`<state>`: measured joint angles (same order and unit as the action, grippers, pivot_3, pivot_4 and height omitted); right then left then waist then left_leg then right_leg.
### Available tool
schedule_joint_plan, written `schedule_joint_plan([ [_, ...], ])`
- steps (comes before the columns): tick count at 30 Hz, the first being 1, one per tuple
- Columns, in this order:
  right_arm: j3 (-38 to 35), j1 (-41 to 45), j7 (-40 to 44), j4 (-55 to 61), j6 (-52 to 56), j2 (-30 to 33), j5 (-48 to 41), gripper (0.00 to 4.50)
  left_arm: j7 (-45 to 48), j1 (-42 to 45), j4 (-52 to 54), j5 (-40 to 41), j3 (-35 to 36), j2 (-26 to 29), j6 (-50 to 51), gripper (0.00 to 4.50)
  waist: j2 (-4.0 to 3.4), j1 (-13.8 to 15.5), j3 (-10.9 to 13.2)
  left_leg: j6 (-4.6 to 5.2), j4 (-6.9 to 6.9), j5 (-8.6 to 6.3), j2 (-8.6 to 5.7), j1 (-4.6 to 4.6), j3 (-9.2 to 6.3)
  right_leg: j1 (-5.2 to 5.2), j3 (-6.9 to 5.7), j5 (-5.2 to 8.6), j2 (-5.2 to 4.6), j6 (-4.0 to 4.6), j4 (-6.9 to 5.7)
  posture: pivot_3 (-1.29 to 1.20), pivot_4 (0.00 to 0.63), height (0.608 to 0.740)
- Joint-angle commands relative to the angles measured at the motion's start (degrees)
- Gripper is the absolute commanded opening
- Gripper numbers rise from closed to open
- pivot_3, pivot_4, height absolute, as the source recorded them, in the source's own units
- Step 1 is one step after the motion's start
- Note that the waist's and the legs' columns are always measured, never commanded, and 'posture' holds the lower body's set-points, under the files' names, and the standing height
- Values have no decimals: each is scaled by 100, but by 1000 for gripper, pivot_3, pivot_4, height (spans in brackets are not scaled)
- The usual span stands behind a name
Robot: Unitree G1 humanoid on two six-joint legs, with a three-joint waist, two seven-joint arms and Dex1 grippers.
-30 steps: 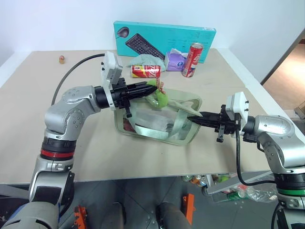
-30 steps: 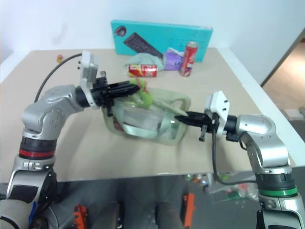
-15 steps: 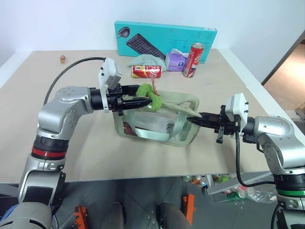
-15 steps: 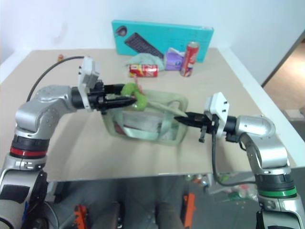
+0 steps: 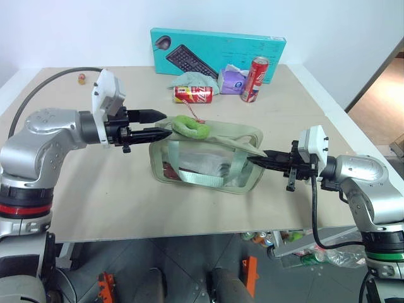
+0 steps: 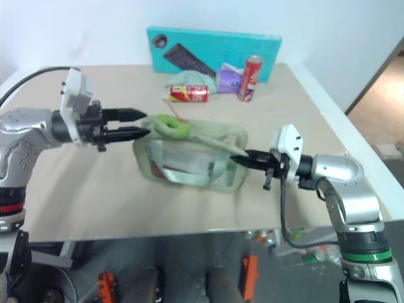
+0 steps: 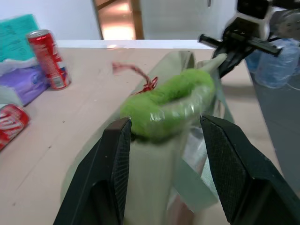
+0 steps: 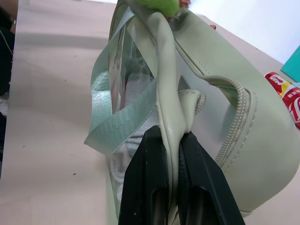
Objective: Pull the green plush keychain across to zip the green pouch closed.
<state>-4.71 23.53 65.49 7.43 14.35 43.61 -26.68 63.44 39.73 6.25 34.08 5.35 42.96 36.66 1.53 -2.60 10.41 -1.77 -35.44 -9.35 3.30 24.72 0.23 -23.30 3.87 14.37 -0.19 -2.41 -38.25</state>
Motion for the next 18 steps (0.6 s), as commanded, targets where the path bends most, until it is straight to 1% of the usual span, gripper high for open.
schedule_joint_plan([
  [1, -21, 105, 85, -12, -81, 44, 3, 0, -295, -431, 495, 129, 325, 73, 70, 2411, 1, 1, 0, 0, 1, 0, 1, 0, 0, 0, -1, 0, 0, 0, 0, 0, 150, 740],
  [7, -9, 120, 133, -62, -120, 54, 24, 0, -666, -939, 753, 88, 358, -114, -59, 2411, 1, 3, 0, 0, -2, 0, 1, -3, 2, 3, 1, -3, -1, 2, 0, 0, 150, 740],
  [16, -26, 112, 148, -56, -135, 92, 26, 0, -1077, -991, 526, -34, 330, -544, -349, 2411, 1, 7, 0, 0, -2, 0, 1, -3, 2, 3, 1, -4, 0, 2, 0, 0, 150, 740],
  [18, -48, 91, 148, -41, -129, 108, 17, 0, -1115, -1023, 475, -96, 306, -580, -438, 1872, 1, 7, 0, 0, -2, 0, 1, -3, 3, 3, 2, -4, 1, 2, 0, 0, 150, 740],
])
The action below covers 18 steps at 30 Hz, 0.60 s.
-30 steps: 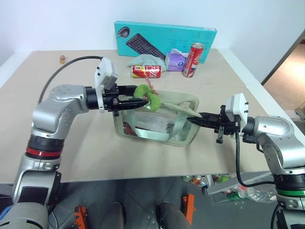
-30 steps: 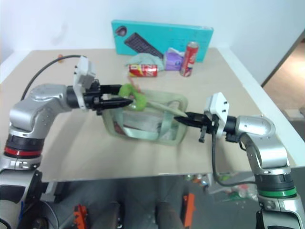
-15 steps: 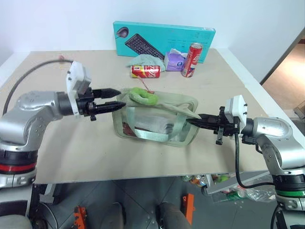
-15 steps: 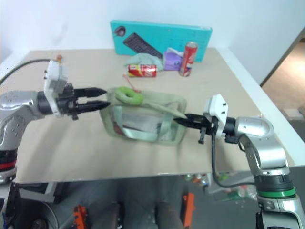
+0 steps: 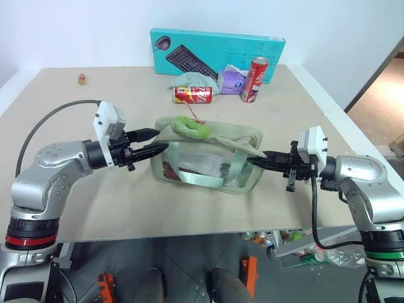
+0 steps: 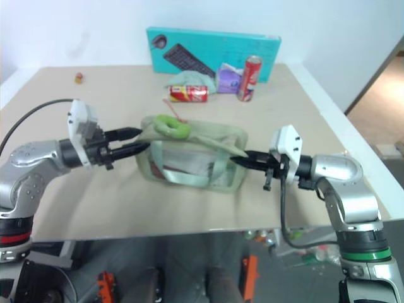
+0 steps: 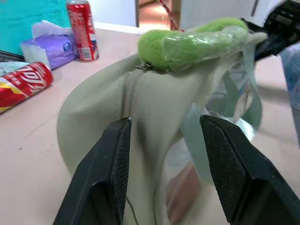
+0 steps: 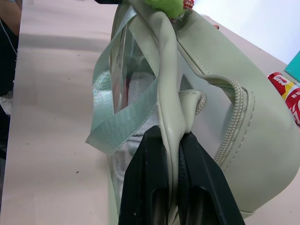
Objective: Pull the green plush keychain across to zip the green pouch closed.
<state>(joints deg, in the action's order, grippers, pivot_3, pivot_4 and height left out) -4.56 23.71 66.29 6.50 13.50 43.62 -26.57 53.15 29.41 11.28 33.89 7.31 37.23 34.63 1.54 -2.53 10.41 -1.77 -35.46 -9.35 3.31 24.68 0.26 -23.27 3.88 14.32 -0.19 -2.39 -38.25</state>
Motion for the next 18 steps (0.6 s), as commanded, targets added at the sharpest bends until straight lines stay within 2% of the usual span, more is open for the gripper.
schedule_joint_plan([
  [1, -75, 59, 67, 62, -42, 115, 2, 0, -117, -7, -40, -93, 105, -29, -270, 1563, 0, 0, 0, 0, 0, 0, 0, 0, 0, 0, 0, 0, 0, 0, 0, 0, 150, 740],
  [3, -90, 34, 64, 79, -37, 128, -4, 0, -162, -24, -57, -113, 86, -58, -323, 989, 0, 0, 0, 0, 0, 0, 0, 0, 0, 0, 0, 0, 0, 0, 0, 0, 150, 740],
  [5, -97, 16, 53, 96, -32, 135, -10, 0, -164, -46, -63, -131, 59, -71, -357, 178, 0, 0, 0, 0, 0, 0, 0, 1, 0, 1, 0, -1, -1, -1, 0, 0, 150, 740],
  [9, -106, 7, 29, 131, -17, 124, -32, 0, -146, -74, -60, -130, 29, -87, -377, 67, 0, 0, 0, 0, 0, 0, -1, 0, 0, 1, 0, -1, -1, -1, 0, 0, 150, 740],
  [12, -185, 94, 30, 203, 468, 172, -365, 0, -143, -87, -8, -86, -5, -103, -341, 67, 0, 0, 0, 0, 0, 0, -1, 0, 0, 1, 0, -1, -1, -1, 0, 0, 150, 740],
  [18, -346, 355, 55, 218, 777, 533, -468, 1972, -130, -119, 41, -22, -47, -95, -254, 0, 0, -3, 0, 0, 0, 0, -1, 0, 1, 1, 1, -1, -2, -1, 0, 0, 150, 740],
])
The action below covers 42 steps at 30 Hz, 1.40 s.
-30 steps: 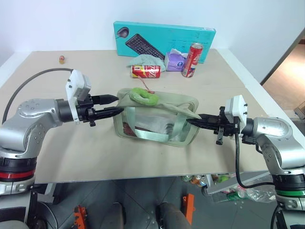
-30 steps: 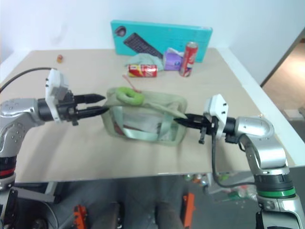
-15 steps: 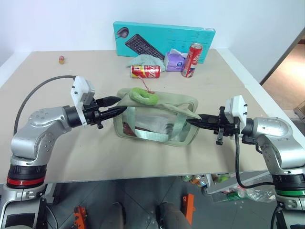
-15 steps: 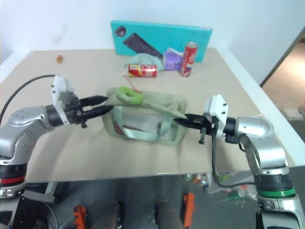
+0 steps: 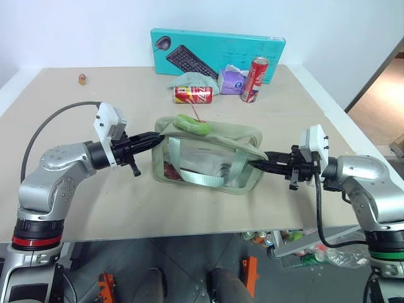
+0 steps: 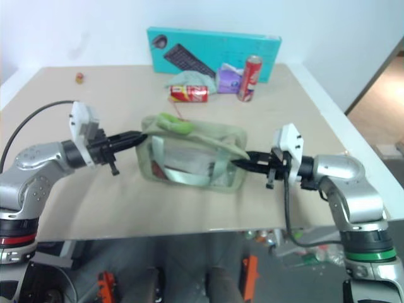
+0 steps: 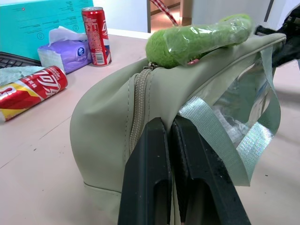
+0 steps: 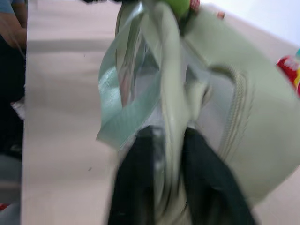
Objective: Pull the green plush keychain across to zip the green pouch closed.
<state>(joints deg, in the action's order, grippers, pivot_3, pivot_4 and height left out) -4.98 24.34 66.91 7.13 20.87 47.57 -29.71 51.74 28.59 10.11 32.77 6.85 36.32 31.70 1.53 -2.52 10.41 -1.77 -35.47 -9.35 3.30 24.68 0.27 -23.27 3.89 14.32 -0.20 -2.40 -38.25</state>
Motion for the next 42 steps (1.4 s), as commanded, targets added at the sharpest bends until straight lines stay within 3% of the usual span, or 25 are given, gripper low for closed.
schedule_joint_plan([
  [1, -326, 346, -19, 123, 50, 153, -154, 2316, 13, -40, 157, 90, -6, -3, 38, 0, 0, -6, 0, 0, 0, 0, 0, -1, 1, 0, 2, 0, 1, 0, 0, 0, 150, 740],
  [6, -417, 969, -137, 11, 69, 309, -63, 4121, 27, 14, 166, 130, -63, -27, 69, 0, 0, -2, 0, 0, 0, 0, 0, -1, 1, 0, 1, 0, 0, 0, 0, 0, 150, 740],
  [8, -321, 1345, -327, 162, 137, 205, -77, 4432, 24, 43, 207, 167, -92, -37, 105, 0, 0, -3, 0, 0, 0, 0, 0, -1, 3, -2, 3, 0, -1, 0, 1, 0, 150, 740],
  [18, 1150, 2475, -1498, 1032, 955, -1117, 444, 4432, -166, 123, 499, 264, -147, -109, 360, 0, 0, 19, -1, 0, 5, 0, 2, 9, -2, -9, -2, 2, 0, 3, 0, 0, 150, 740],
  [27, 1481, 2458, -1647, 465, 643, -1523, 1033, 4432, -472, 23, 716, 232, -177, -190, 475, 0, 1, 63, -1, 0, 2, 0, -6, 16, -4, -11, -6, 1, -9, 3, 2, 0, 150, 740],
  [30, 1478, 2340, -1599, 370, 551, -1495, 1132, 3583, -518, 18, 724, 217, -179, -201, 469, 0, 1, 63, -1, 0, 3, 0, -4, 15, -5, -11, -7, 1, -7, 4, 2, 0, 150, 740],
  [40, 1221, 2171, -1615, 556, 715, -1441, 987, 124, -466, 1, 632, 124, -262, -158, 387, 0, 1, 64, -1, 0, 3, 0, -4, 14, -8, -9, -10, 1, -6, 4, 2, 0, 150, 740],
  [42, 1153, 2132, -1651, 592, 742, -1430, 968, 53, -456, 17, 623, 125, -292, -163, 404, 0, 1, 64, -1, 0, 2, 0, -5, 14, -7, -9, -9, 1, -7, 3, 2, 0, 150, 740],
])
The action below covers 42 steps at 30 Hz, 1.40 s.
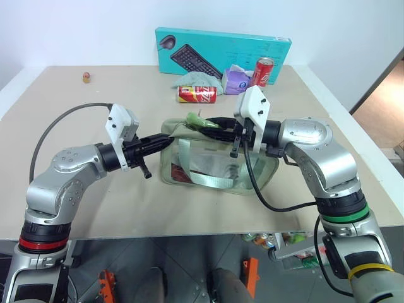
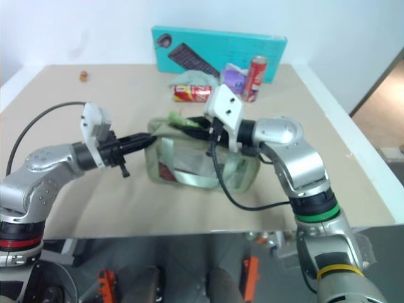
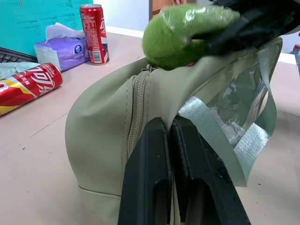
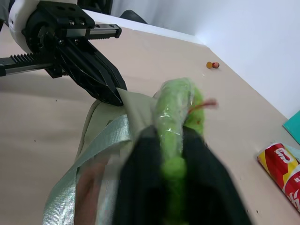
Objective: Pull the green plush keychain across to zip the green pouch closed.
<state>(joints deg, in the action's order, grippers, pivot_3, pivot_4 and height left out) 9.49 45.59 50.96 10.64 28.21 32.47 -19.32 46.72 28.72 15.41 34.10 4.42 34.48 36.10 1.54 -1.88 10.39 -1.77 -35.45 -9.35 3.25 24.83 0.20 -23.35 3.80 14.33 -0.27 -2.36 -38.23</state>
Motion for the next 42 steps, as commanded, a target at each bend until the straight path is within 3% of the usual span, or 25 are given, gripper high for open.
schedule_joint_plan([
  [1, -322, -5, -62, 260, 18, 85, -84, 53, 51, 6, 90, -13, -65, 22, -34, 0, 0, 0, 0, 0, 0, 0, 0, 0, 0, 0, 0, 0, 0, 0, 0, 0, 150, 740],
  [8, -724, -102, -54, 411, -259, 165, -188, 53, -162, 82, -70, -100, -20, -91, -44, 0, 0, 2, 0, 0, 0, 0, 0, 0, -1, 0, -1, 1, 0, -1, 0, 0, 150, 740],
  [26, -1656, -141, 443, -415, -1418, 1298, -156, 53, -807, 327, -279, -457, -75, -420, -56, 0, 0, 59, 0, 0, -1, 0, -5, 0, 0, 2, 1, 1, -2, -4, 2, 0, 150, 740],
  [36, -2817, -1312, 182, -1918, -2272, 2078, 198, 53, -1262, 283, -93, -583, 64, -554, -196, 0, 0, 68, 0, 1, 2, 0, -7, -3, 8, 3, 9, 0, -4, -2, 5, 0, 150, 740],
  [42, -2999, -2020, -491, -2081, -2373, 1892, 409, 53, -1673, 192, 96, -721, 50, -768, -285, 0, -2, 32, 0, 1, 3, 1, -6, -13, 12, 4, 19, -3, 1, -6, 2, 0, 150, 740],
])
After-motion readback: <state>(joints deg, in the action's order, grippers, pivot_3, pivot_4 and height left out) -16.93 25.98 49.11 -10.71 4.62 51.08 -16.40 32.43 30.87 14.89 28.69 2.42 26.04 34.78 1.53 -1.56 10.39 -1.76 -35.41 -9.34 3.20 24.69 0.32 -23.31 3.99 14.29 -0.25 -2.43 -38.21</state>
